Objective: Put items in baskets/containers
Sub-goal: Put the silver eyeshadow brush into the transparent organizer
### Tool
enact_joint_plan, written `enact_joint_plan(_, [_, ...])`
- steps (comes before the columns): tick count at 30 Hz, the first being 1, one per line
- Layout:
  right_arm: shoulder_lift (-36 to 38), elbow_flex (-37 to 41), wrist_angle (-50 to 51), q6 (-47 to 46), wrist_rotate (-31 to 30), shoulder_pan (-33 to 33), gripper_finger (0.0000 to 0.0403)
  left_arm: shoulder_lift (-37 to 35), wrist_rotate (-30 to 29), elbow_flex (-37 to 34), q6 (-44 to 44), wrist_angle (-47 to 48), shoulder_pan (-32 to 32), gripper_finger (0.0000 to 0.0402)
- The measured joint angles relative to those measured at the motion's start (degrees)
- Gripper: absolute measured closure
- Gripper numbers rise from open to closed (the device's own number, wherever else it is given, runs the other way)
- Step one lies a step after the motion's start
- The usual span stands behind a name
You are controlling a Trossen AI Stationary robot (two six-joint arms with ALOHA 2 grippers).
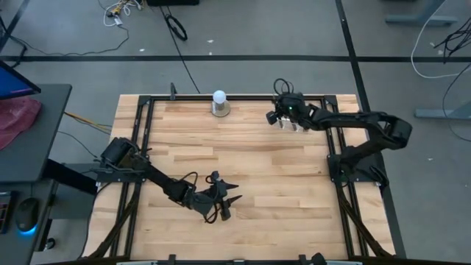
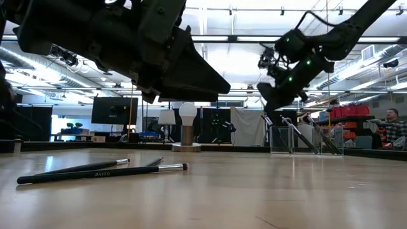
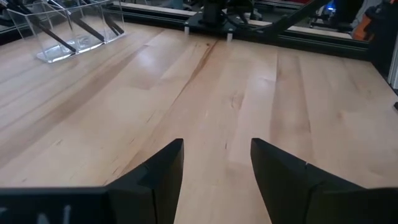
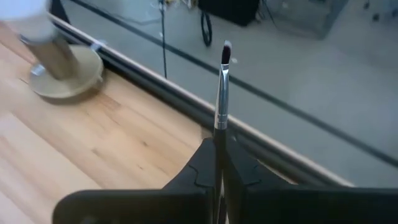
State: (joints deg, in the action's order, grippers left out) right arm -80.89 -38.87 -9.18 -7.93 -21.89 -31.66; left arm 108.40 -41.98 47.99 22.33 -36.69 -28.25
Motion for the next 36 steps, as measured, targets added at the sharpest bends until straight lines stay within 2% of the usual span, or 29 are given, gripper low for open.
enact_joint_plan(6, [-1.6,0.0,2.8,-4.3,-0.1,-0.5,0.0395,0.0,0.0,0.0,0.0,0.0,0.0,0.0209])
enact_joint_plan(11, [-1.6,0.0,4.9,-6.7,-0.1,-0.6,0.0376,0.0,0.0,0.0,0.0,0.0,0.0,0.0209])
enact_joint_plan(20, [-1.5,0.0,6.5,-6.0,-0.1,-0.6,0.0305,0.0,0.0,0.0,0.8,0.0,0.0,0.0209])
enact_joint_plan(24, [1.6,0.0,7.7,-2.5,0.1,0.4,0.0268,0.0,0.0,0.0,0.8,0.0,0.0,0.0209])
enact_joint_plan(30, [9.9,0.0,9.6,-2.1,0.5,9.4,0.0249,0.0,0.0,0.0,0.8,0.0,0.1,0.0209])
enact_joint_plan(36, [10.6,0.0,8.5,-4.8,0.5,28.8,0.0264,0.0,0.0,0.0,0.4,-0.9,0.2,0.0209])
